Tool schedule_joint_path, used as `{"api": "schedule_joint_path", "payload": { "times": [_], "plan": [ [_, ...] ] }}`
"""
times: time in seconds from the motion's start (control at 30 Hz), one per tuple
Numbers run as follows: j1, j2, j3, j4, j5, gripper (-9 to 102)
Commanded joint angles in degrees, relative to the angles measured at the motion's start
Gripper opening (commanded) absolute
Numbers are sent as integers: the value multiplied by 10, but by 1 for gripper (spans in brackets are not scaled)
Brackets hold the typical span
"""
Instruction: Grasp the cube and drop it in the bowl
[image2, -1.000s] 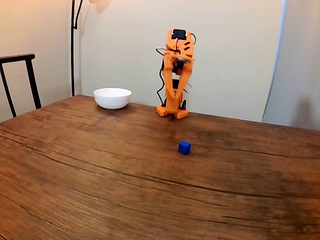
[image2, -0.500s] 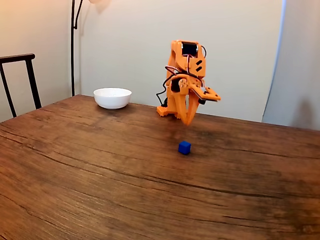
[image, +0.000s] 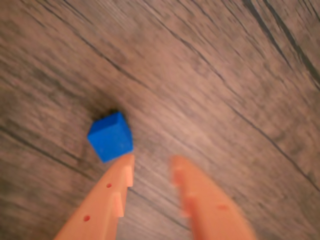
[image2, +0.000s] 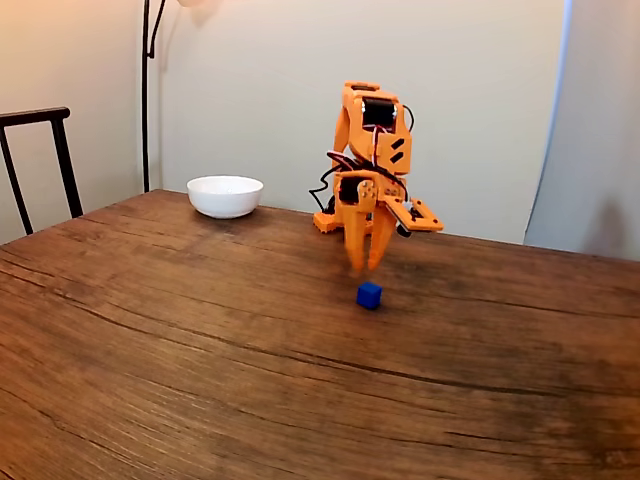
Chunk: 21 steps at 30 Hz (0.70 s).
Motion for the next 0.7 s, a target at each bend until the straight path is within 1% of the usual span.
{"api": "schedule_joint_path", "payload": {
  "times": [0.0, 0.13, 0.3, 0.53, 0.67],
  "plan": [
    [-4, 6, -26, 28, 7, 22],
    [-19, 5, -26, 58, 4, 29],
    [-39, 4, -25, 62, 0, 37],
    [-41, -3, -16, 58, 0, 38],
    [-45, -55, -26, 54, -1, 38]
  ]
}}
